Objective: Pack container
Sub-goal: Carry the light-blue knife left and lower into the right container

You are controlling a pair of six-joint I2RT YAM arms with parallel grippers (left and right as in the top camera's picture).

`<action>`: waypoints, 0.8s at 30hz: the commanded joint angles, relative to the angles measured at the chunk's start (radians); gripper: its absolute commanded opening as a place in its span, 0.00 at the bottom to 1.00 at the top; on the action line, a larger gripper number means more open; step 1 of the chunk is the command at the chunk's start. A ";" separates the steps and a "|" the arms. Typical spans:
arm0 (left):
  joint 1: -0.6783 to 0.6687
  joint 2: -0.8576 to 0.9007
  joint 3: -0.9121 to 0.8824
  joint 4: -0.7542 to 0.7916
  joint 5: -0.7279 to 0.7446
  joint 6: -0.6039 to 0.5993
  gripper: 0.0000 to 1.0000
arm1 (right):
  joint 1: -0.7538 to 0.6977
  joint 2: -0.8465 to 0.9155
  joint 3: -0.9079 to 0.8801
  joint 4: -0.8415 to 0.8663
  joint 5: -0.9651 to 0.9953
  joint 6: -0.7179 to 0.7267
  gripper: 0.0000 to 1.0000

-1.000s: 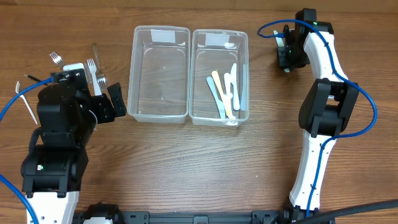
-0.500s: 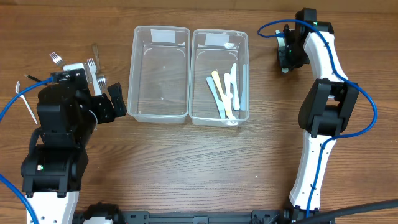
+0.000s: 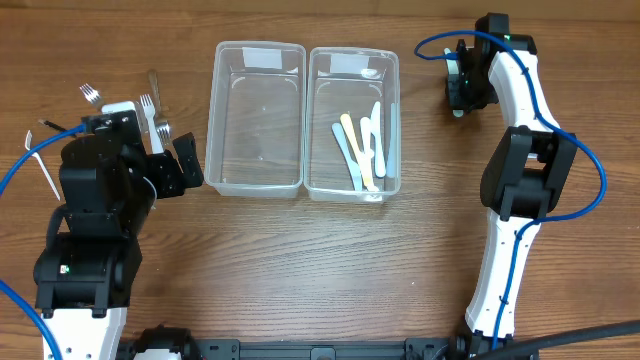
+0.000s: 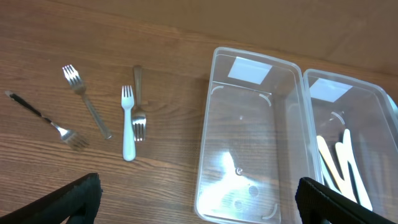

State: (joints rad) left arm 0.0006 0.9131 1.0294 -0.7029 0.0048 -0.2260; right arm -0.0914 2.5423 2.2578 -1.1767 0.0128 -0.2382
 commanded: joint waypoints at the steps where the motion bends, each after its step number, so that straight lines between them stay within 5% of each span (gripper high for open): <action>1: 0.006 0.001 0.024 0.005 0.014 0.017 1.00 | -0.005 -0.069 0.080 -0.011 -0.006 0.029 0.04; 15: 0.006 0.002 0.024 0.003 -0.024 0.020 1.00 | 0.043 -0.455 0.135 -0.355 -0.085 0.344 0.04; 24: 0.006 0.002 0.023 -0.006 -0.039 0.021 1.00 | 0.312 -0.592 0.134 -0.504 -0.010 0.526 0.04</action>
State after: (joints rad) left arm 0.0006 0.9131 1.0294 -0.7074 -0.0200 -0.2260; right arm 0.1207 1.9518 2.3844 -1.6466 -0.0429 0.1669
